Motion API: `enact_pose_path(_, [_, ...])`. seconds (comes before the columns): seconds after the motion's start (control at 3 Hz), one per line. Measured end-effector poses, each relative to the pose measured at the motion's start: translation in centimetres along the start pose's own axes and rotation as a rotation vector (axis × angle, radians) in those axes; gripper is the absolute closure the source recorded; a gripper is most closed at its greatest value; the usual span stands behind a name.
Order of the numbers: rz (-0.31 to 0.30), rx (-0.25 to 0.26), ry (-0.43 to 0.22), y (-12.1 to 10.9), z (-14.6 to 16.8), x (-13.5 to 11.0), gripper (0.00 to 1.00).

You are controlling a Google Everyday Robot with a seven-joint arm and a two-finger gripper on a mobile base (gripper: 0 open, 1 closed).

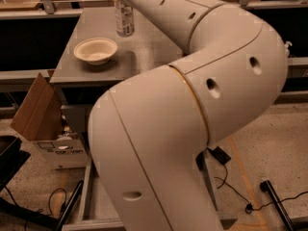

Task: Pick blue plastic bottle from middle drawer and place on counter

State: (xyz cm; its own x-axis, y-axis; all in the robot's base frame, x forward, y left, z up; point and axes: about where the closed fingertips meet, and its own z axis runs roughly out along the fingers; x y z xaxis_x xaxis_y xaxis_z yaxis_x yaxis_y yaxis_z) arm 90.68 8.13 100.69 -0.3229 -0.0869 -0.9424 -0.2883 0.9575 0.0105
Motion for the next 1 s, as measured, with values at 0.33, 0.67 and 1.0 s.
enact_pose_path(0.33, [-0.026, -0.016, -0.04, 0.7, 2.3, 0.6, 1.0])
enact_pose_path(0.67, [-0.034, -0.031, -0.041, 1.2, 4.3, 2.2, 1.0])
enact_pose_path(1.0, [-0.032, -0.042, -0.027, 1.4, 6.0, 4.0, 1.0])
